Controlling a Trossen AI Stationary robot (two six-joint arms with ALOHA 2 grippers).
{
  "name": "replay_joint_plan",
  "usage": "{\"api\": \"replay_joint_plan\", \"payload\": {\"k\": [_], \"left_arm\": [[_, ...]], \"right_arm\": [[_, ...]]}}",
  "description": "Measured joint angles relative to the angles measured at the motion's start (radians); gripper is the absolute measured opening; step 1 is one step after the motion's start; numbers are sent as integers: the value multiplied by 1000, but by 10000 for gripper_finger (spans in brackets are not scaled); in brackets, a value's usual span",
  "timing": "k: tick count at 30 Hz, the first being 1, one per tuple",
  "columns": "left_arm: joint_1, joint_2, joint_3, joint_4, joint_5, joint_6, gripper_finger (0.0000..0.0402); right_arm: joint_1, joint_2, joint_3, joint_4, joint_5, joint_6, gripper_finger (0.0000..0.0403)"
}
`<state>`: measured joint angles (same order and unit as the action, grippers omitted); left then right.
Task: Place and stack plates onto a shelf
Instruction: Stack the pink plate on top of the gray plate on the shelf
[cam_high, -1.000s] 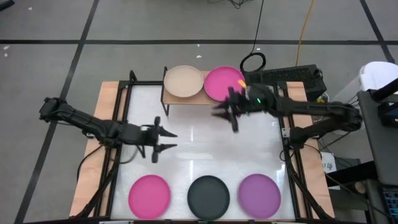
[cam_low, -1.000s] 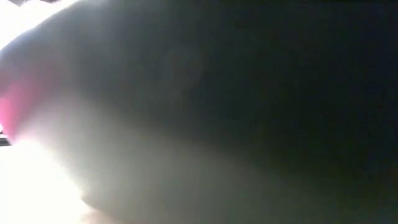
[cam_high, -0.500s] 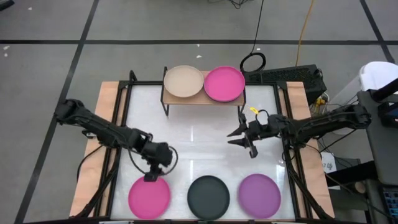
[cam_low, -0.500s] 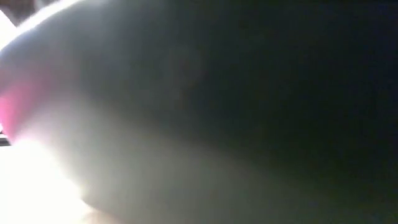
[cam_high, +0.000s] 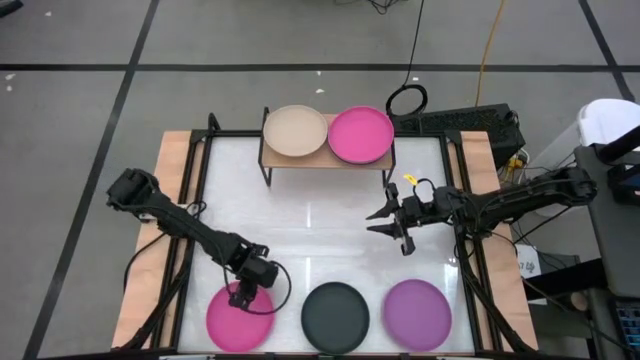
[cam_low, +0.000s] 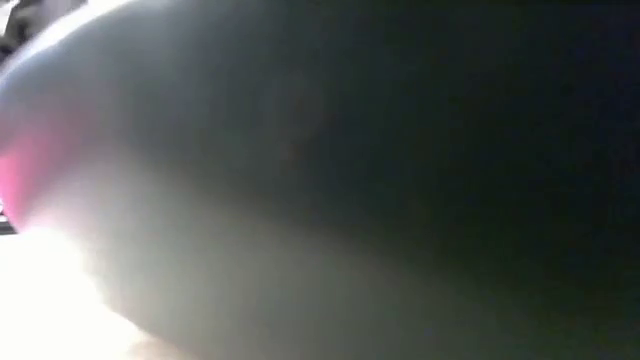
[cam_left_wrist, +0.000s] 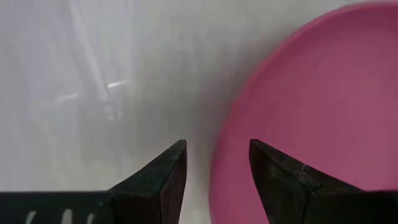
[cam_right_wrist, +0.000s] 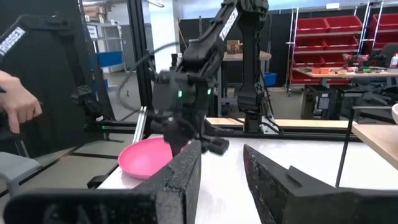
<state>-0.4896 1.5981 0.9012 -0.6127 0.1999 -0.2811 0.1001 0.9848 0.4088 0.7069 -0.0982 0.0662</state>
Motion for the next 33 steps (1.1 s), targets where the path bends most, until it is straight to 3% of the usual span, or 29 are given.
{"api": "replay_joint_plan", "payload": {"k": [6,10,13,17,26,30,33], "left_arm": [[-10,68,0,4,-4,21,164],[-1,74,2,1,3,41,93],[26,55,2,-9,73,40,24],[80,3,15,-81,80,28,11],[298,-256,258,-378,-271,179,10],[496,-340,404,-367,-361,235,10],[692,-347,519,-338,-374,255,10]], "right_arm": [[0,0,0,1,-1,0,102],[0,0,0,1,-1,0,102],[0,0,0,1,-1,0,102],[0,0,0,2,0,0,102],[0,-1,1,30,0,-3,102],[0,-2,1,30,1,-7,102],[0,-2,1,29,1,-7,102]]}}
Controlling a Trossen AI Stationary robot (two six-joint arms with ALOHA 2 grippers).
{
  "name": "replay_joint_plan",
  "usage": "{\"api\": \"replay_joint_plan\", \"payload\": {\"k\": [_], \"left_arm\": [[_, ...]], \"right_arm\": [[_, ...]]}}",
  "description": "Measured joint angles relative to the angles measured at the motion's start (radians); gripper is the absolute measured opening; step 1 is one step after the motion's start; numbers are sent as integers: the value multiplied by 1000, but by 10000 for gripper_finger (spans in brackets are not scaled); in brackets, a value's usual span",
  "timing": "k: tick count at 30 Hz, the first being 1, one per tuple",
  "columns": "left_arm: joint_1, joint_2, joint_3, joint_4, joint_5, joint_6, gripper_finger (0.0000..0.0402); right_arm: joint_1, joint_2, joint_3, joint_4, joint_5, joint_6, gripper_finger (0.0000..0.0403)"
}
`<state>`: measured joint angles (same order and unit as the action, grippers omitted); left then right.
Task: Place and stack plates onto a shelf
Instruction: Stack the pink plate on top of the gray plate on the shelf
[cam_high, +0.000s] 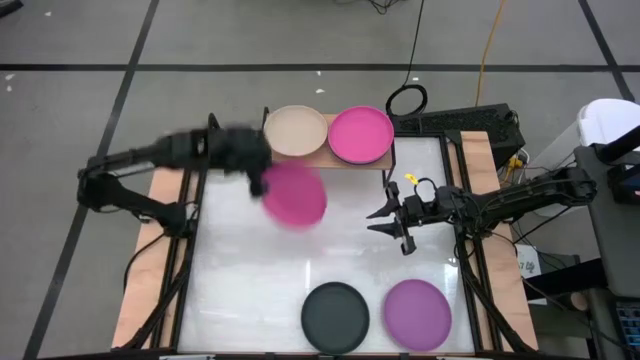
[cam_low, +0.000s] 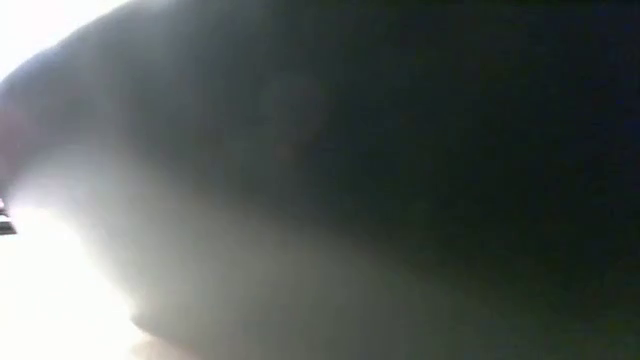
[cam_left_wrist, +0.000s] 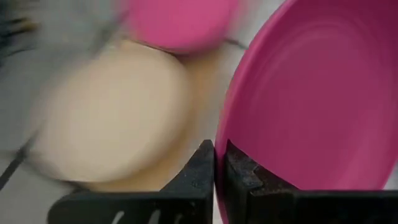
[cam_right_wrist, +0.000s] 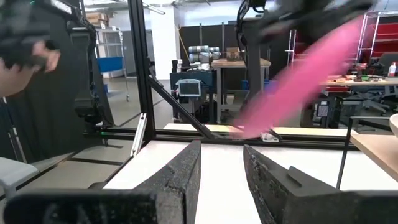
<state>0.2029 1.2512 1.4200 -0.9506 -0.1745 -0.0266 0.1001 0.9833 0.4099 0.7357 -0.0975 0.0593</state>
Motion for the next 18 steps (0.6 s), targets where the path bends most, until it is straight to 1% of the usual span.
{"api": "replay_joint_plan", "payload": {"k": [3,6,9,13,15,18], "left_arm": [[189,20,82,33,38,18,10],[343,48,110,105,153,18,10],[465,92,110,175,263,-8,10],[589,165,111,219,404,-91,10],[626,206,111,226,432,-117,10],[665,262,111,216,437,-138,10]], "right_arm": [[0,0,0,0,0,0,102],[0,0,0,-2,0,0,102],[0,0,0,-6,0,0,102],[0,0,0,-6,0,-1,102],[0,0,0,-6,0,0,102],[0,0,0,-7,-1,0,102]]}}
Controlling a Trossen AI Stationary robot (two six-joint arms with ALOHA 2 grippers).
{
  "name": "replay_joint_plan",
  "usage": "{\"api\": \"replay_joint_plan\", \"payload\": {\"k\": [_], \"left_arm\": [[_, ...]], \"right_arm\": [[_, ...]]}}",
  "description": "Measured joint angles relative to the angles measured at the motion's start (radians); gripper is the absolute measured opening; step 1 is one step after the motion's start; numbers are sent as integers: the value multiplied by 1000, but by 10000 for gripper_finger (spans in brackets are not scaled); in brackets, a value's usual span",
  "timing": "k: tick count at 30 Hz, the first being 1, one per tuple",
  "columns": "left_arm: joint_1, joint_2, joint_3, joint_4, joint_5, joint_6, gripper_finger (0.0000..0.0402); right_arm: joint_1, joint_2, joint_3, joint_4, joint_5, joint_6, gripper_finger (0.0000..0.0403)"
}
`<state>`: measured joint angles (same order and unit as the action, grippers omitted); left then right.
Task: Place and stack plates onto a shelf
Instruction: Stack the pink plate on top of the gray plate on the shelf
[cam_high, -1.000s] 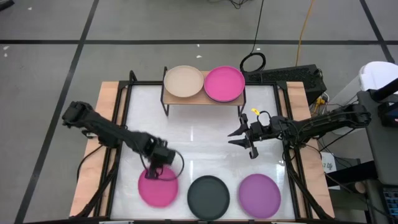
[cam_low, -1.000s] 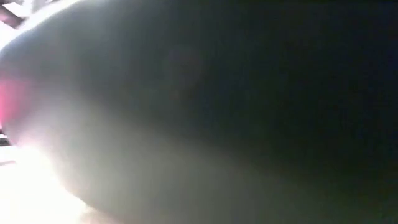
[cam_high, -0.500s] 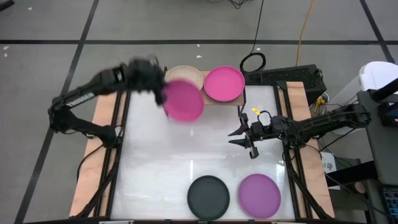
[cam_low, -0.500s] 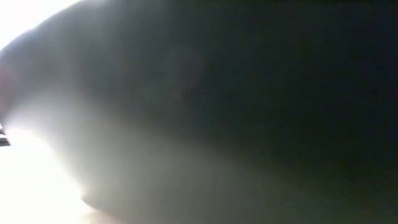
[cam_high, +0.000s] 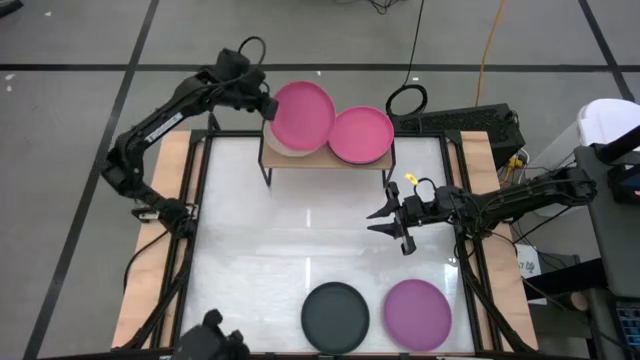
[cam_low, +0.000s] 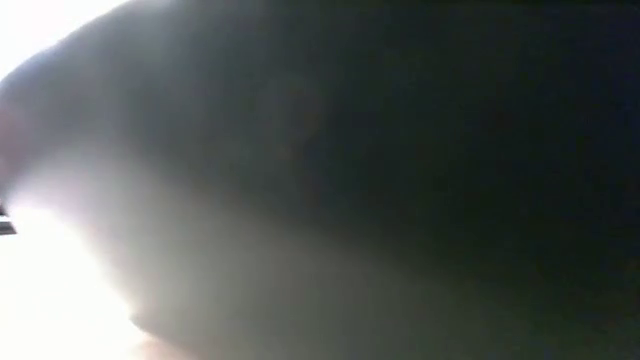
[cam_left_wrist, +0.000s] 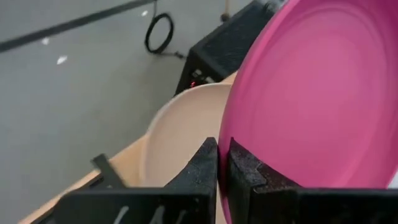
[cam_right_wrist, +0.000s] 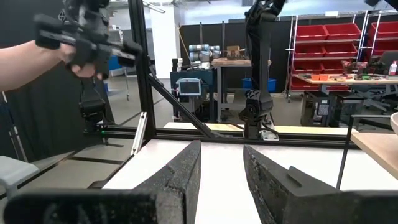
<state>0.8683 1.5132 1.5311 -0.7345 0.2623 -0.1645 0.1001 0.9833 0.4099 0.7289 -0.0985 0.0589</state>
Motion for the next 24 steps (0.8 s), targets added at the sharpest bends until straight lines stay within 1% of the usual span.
{"api": "replay_joint_plan", "payload": {"k": [4,7,10,15,18,21,24], "left_arm": [[29,45,0,-16,3,1,10],[33,68,0,-41,48,21,10],[36,71,0,-41,56,19,13],[39,71,0,-70,54,17,50],[42,71,0,-113,51,26,76],[42,71,0,-111,29,26,99],[42,71,0,-110,28,30,119]], "right_arm": [[0,0,0,-8,0,-9,102],[0,0,0,-27,1,-26,102],[0,0,0,-48,33,-43,102],[0,0,0,-53,129,-45,102],[0,0,0,-52,131,-45,102],[0,0,0,-51,128,-42,102],[0,0,0,-50,129,-42,102]]}}
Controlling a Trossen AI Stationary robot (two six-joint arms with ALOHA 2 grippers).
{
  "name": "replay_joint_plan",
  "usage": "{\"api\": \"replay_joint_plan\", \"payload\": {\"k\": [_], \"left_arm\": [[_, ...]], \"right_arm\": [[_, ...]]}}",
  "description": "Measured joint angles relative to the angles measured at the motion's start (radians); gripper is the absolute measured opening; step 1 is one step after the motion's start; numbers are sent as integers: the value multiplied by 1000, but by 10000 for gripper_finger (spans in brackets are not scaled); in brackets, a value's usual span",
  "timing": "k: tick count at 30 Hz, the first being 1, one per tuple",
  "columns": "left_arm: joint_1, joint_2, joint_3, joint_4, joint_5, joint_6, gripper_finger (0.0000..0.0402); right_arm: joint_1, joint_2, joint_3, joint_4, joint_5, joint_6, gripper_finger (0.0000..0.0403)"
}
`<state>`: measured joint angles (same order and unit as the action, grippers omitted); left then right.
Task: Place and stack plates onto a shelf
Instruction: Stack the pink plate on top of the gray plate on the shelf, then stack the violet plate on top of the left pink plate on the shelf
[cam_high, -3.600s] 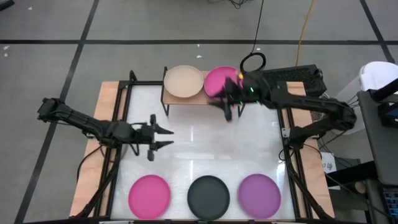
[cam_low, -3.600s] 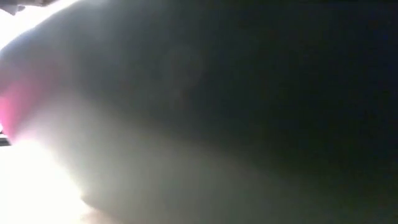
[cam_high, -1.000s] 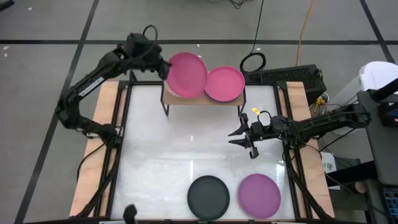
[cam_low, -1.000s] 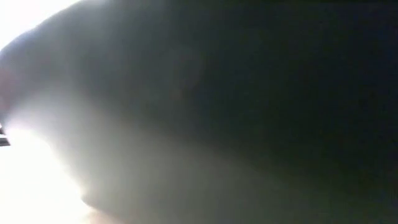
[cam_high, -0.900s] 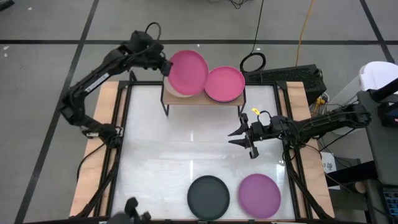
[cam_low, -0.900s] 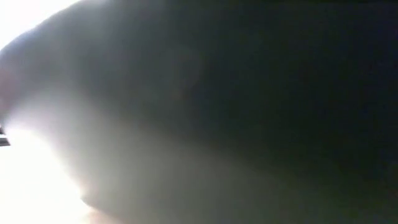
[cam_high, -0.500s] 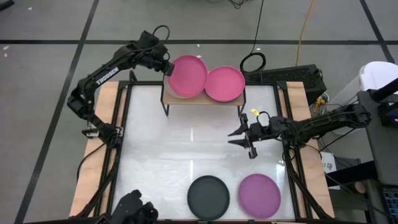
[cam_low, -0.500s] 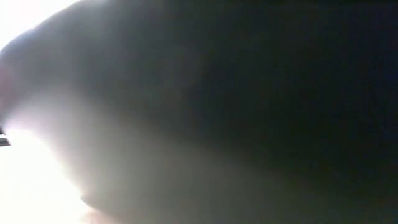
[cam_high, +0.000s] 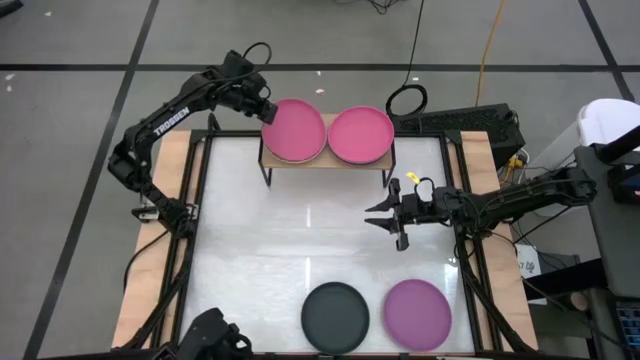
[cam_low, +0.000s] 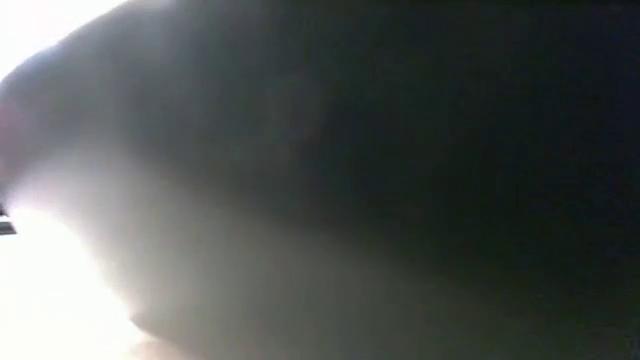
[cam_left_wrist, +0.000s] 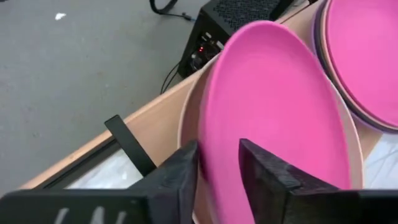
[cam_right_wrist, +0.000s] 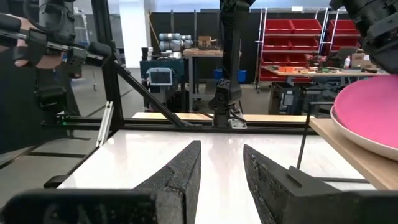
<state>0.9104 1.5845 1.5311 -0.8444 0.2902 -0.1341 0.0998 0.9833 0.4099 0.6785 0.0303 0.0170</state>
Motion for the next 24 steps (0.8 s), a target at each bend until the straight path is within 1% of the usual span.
{"api": "replay_joint_plan", "payload": {"k": [6,9,12,16,20,24], "left_arm": [[0,-8,0,-12,0,28,157],[0,-25,0,-24,0,30,168],[0,-77,0,-36,4,67,169],[-11,-180,-1,-25,5,93,170],[-105,-309,-71,18,5,91,170],[-235,-448,-224,153,-52,69,170]], "right_arm": [[0,0,0,-1,0,-2,102],[0,0,0,-1,0,-2,102],[0,0,0,-2,0,13,102],[0,0,0,-3,-1,23,102],[10,0,0,-1,-4,23,102],[27,0,0,4,-5,23,102]]}}
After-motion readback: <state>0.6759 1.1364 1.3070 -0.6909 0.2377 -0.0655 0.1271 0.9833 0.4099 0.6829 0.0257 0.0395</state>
